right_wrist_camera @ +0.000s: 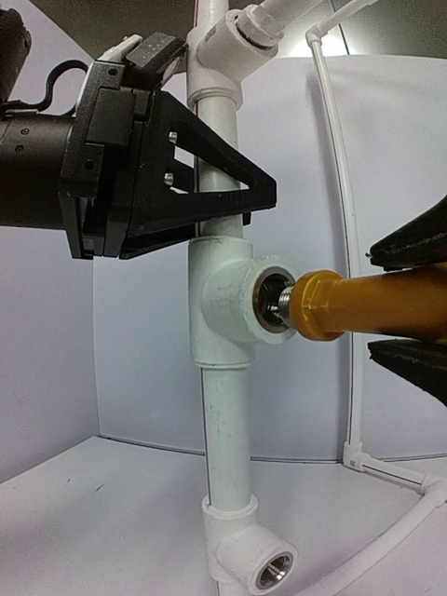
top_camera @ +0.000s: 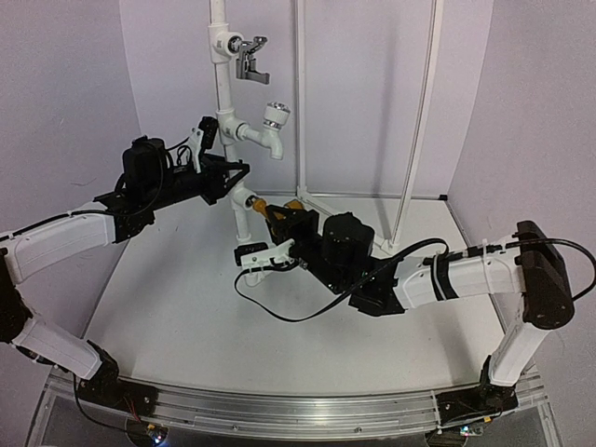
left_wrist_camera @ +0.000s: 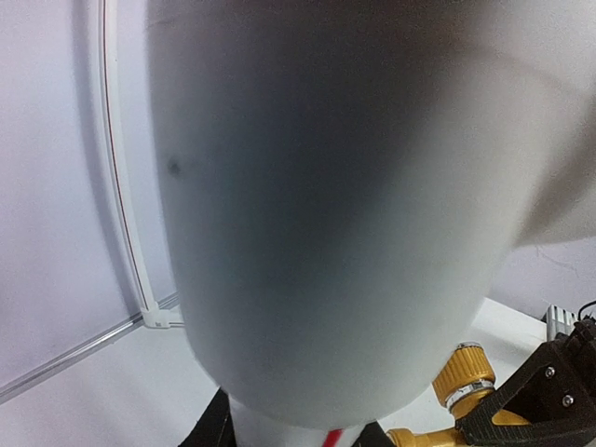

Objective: Install the water faucets

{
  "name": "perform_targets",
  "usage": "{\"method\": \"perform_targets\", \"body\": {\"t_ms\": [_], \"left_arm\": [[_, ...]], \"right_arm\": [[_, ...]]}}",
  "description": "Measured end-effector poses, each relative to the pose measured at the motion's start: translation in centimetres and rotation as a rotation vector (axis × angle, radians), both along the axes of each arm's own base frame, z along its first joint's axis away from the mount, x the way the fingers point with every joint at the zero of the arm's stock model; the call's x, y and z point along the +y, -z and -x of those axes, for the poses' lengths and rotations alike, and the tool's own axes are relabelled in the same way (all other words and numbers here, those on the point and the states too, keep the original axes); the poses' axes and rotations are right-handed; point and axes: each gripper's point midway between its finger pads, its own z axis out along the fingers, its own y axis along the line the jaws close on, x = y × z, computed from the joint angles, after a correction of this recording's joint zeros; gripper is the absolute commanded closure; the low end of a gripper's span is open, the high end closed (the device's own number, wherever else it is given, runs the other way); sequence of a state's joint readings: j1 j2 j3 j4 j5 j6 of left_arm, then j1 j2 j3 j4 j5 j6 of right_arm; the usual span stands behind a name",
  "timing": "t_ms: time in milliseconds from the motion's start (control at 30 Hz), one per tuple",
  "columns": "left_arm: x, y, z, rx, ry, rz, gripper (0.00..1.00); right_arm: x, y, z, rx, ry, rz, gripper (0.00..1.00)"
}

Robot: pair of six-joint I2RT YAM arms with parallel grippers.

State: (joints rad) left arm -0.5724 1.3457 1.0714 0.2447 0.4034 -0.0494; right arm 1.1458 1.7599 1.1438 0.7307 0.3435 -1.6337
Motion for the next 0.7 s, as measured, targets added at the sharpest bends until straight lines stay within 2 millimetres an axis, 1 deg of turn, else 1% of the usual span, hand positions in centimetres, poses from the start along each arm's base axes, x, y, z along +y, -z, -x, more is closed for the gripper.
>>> {"method": "perform_targets", "body": {"t_ms": [400, 567, 700], "left_arm": [[0.2, 0.0, -0.1, 0.000, -0.003, 0.000, 1.00], [0.1, 0.0, 0.0, -0.001, 0.004, -0.001, 1.00], [0.1, 0.0, 0.0, -0.001, 0.003, -0.001, 1.00]], "right_arm": [[0.6, -0.1, 0.4, 0.013, -0.006, -0.011, 1.00], [1.3, -0.3, 0.9, 0.017, -0.019, -0.020, 1.00], [1.3, -0.3, 0.8, 0.024, -0.016, -0.028, 1.00]]}}
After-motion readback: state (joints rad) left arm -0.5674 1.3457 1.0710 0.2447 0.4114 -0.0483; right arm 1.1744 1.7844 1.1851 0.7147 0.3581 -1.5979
